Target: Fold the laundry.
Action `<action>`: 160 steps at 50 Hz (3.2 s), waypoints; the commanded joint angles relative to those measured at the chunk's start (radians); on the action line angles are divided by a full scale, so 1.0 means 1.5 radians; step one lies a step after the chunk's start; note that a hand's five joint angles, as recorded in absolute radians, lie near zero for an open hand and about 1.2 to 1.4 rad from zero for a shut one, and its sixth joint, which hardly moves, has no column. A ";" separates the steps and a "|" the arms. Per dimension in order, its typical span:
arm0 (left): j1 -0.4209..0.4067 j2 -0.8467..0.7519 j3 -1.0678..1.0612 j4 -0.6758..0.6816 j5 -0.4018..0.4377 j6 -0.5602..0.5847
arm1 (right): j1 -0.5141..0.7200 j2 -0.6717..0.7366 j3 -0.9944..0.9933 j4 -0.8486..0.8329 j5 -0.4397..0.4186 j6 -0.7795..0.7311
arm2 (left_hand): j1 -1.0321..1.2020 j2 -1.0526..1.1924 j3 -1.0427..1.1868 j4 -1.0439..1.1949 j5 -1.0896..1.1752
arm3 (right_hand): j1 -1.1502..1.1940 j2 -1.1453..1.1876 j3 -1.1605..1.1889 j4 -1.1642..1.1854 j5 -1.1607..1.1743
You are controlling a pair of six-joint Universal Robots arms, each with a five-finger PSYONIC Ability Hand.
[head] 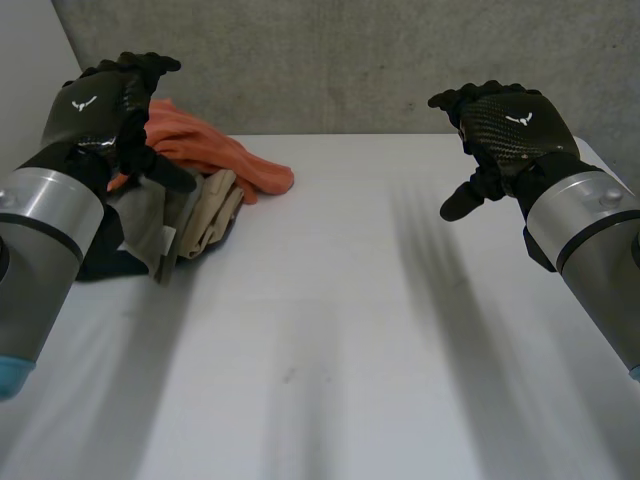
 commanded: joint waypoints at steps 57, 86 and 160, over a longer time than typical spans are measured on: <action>0.017 -0.303 0.377 0.046 0.110 0.296 | -0.001 0.033 0.005 0.001 -0.002 -0.038 | 0.794 0.794 0.793 0.796 0.814 | -0.061 -0.058 -0.069 -0.070 -0.065; -0.173 -0.244 0.168 0.051 0.116 0.070 | -0.032 0.115 -0.004 0.008 0.001 -0.078 | 0.051 0.050 0.049 0.053 0.070 | -0.061 -0.058 -0.069 -0.070 -0.065; 0.065 -0.642 0.446 0.067 0.120 0.508 | -0.082 0.115 0.166 -0.052 0.123 -0.285 | 0.191 0.191 0.190 0.193 0.211 | 0.754 0.756 0.745 0.744 0.750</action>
